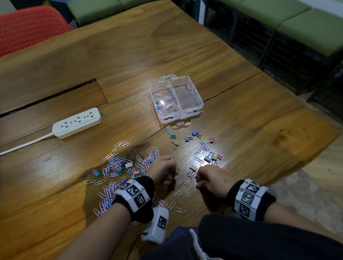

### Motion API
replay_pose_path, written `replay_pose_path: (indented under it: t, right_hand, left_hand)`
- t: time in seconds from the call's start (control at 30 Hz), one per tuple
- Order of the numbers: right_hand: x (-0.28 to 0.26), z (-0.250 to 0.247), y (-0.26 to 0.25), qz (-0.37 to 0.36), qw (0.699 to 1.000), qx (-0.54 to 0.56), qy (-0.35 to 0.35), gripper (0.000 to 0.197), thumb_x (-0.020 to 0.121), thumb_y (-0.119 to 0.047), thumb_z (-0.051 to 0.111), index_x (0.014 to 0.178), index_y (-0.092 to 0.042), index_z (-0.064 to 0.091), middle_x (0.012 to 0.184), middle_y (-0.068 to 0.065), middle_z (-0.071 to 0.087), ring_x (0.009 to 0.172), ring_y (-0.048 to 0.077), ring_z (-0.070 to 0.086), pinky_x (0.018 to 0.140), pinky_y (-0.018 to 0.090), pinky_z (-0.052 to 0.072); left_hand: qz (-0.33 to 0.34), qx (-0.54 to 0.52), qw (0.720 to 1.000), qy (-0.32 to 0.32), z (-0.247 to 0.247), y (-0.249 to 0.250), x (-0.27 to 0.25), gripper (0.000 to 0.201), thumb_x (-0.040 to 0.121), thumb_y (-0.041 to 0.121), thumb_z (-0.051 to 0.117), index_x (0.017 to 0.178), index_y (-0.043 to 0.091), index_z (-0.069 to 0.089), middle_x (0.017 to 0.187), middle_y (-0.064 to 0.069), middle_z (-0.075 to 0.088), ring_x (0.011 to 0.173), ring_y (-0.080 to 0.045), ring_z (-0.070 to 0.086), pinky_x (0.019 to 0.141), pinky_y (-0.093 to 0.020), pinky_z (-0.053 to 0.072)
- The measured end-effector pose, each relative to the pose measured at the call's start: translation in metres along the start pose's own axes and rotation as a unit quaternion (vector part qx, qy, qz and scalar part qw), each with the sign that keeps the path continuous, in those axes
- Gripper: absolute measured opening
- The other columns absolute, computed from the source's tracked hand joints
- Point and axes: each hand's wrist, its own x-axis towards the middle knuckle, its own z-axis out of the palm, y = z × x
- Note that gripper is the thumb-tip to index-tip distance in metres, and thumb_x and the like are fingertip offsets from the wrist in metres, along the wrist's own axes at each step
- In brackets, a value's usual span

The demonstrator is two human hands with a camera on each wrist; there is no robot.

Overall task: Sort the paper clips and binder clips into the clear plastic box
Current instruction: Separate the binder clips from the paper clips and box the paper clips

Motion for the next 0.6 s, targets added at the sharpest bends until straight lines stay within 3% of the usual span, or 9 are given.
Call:
replay_pose_path:
  t: [0.07,0.13,0.23,0.3,0.37,0.43,0.5,0.53,0.6]
  right_hand:
    - [0.000,-0.001,0.001,-0.010,1.000,-0.018,-0.005,0.011,0.084,-0.024,0.059,0.082,-0.017,0.051,0.091,-0.002,0.051,0.082,0.012,0.047,0.077,0.025,0.040]
    - [0.001,-0.002,0.003,-0.018,0.999,-0.035,-0.013,0.014,0.085,-0.028,0.057,0.083,-0.016,0.050,0.091,-0.002,0.049,0.084,0.014,0.048,0.078,0.026,0.040]
    - [0.002,0.000,0.007,-0.018,0.998,-0.062,-0.012,0.023,0.086,-0.035,0.054,0.089,-0.012,0.053,0.094,0.001,0.052,0.088,0.016,0.052,0.082,0.028,0.045]
    - [0.002,-0.001,0.006,-0.023,0.997,-0.069,-0.007,0.024,0.087,-0.036,0.051,0.087,-0.012,0.051,0.089,-0.001,0.050,0.084,0.014,0.050,0.078,0.026,0.043]
    - [0.003,-0.003,0.007,-0.024,0.999,-0.038,0.000,0.018,0.090,-0.031,0.048,0.080,-0.015,0.045,0.083,-0.004,0.044,0.077,0.011,0.044,0.073,0.023,0.037]
    - [0.004,-0.008,0.010,-0.009,0.998,0.045,0.030,0.022,0.092,-0.023,0.046,0.070,-0.021,0.040,0.075,-0.007,0.040,0.068,0.006,0.039,0.068,0.022,0.034]
    - [0.004,-0.014,0.013,0.037,0.985,0.160,0.055,0.026,0.092,-0.021,0.046,0.066,-0.022,0.041,0.072,-0.006,0.043,0.066,0.006,0.040,0.063,0.021,0.036]
    - [0.003,-0.018,0.013,0.063,0.968,0.238,0.054,0.025,0.092,-0.020,0.047,0.067,-0.020,0.043,0.071,-0.004,0.046,0.065,0.008,0.042,0.062,0.021,0.036]
    - [0.000,-0.024,0.012,0.089,0.904,0.416,0.026,0.022,0.091,-0.013,0.047,0.070,-0.015,0.045,0.067,0.000,0.048,0.058,0.011,0.040,0.052,0.019,0.034]
  left_hand:
    - [-0.016,-0.061,0.998,-0.003,-0.002,0.000,0.001,0.033,0.080,-0.012,0.034,0.057,0.013,0.035,0.054,-0.003,0.051,0.031,-0.006,0.034,0.029,-0.011,0.025]
    - [-0.019,-0.042,0.999,-0.002,0.001,0.001,0.001,0.031,0.078,-0.013,0.032,0.062,0.013,0.038,0.051,-0.001,0.051,0.030,-0.007,0.033,0.028,-0.011,0.023]
    - [-0.034,0.033,0.999,0.010,0.010,0.001,-0.001,0.030,0.079,-0.012,0.030,0.070,0.012,0.045,0.056,-0.002,0.045,0.035,-0.008,0.035,0.035,-0.016,0.026]
    - [-0.028,0.147,0.989,0.017,0.017,-0.001,-0.002,0.027,0.085,-0.005,0.032,0.071,0.011,0.047,0.064,-0.002,0.045,0.051,-0.013,0.043,0.048,-0.023,0.038]
    - [0.010,0.357,0.934,0.018,0.021,-0.005,-0.003,0.021,0.094,0.019,0.037,0.076,0.013,0.047,0.070,0.002,0.045,0.067,-0.017,0.047,0.066,-0.029,0.045]
    - [0.039,0.541,0.840,0.026,0.023,-0.007,-0.007,0.030,0.088,0.047,0.047,0.082,0.017,0.046,0.074,0.004,0.045,0.072,-0.015,0.046,0.065,-0.027,0.041]
    - [0.055,0.657,0.751,0.020,0.026,-0.009,-0.009,0.048,0.076,0.060,0.056,0.095,0.016,0.051,0.088,0.001,0.050,0.083,-0.017,0.051,0.068,-0.027,0.042]
    - [0.059,0.687,0.725,0.011,0.027,-0.009,-0.009,0.057,0.074,0.060,0.058,0.105,0.013,0.051,0.099,-0.003,0.053,0.093,-0.019,0.053,0.073,-0.030,0.045]
    - [0.062,0.701,0.710,0.011,0.029,-0.011,-0.008,0.058,0.079,0.053,0.058,0.115,0.009,0.048,0.115,-0.007,0.053,0.106,-0.023,0.054,0.084,-0.035,0.048]
